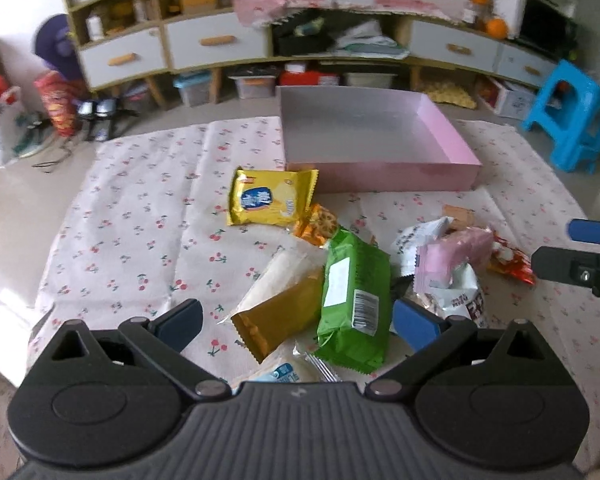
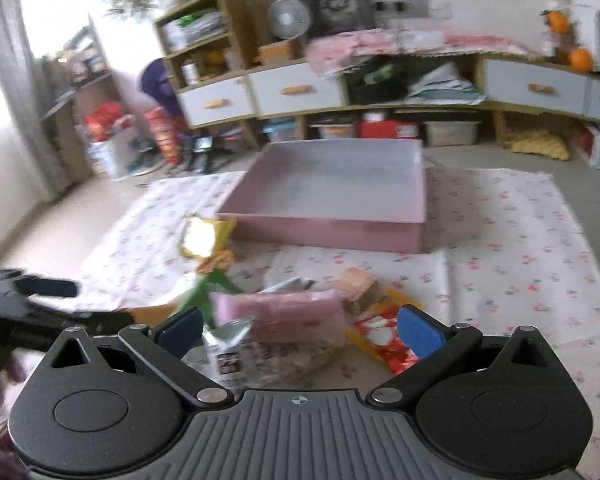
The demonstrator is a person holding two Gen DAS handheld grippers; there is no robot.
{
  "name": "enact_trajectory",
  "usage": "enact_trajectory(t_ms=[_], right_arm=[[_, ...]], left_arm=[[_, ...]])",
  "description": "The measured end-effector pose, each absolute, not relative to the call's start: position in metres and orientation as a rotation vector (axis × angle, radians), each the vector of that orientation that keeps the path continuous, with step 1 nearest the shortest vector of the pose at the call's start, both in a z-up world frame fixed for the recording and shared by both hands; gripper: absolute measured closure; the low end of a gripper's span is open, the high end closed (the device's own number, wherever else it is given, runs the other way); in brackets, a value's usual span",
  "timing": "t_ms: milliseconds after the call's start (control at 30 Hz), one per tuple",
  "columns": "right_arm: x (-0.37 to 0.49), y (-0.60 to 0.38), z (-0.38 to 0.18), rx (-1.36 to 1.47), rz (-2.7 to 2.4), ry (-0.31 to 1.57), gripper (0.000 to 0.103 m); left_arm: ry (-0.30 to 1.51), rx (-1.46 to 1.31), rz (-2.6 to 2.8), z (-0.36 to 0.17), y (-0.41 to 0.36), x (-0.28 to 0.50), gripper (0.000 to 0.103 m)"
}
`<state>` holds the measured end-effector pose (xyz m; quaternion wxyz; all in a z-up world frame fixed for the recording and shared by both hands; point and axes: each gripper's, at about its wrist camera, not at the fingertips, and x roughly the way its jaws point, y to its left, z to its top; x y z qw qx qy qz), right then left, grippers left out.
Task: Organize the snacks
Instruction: 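Grasp the green biscuit pack with the left tool while the right tool grasps the white cookie tube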
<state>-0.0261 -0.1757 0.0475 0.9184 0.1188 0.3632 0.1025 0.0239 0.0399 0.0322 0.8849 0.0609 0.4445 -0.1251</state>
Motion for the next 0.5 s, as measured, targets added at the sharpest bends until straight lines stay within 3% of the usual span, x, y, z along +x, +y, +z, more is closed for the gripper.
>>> enact_trajectory(t_ms=[300, 500], right_arm=[[-0.041, -0.144, 0.028, 0.048, 0.301, 0.810, 0.000], [-0.041, -0.137, 0.013, 0.058, 0.312, 0.888, 0.000]], left_arm=[[0.852, 0.249, -0.354, 0.015, 0.065, 0.030, 0.015], [0.876, 0.425, -0.382, -0.007, 0.061, 0.033, 0.032]])
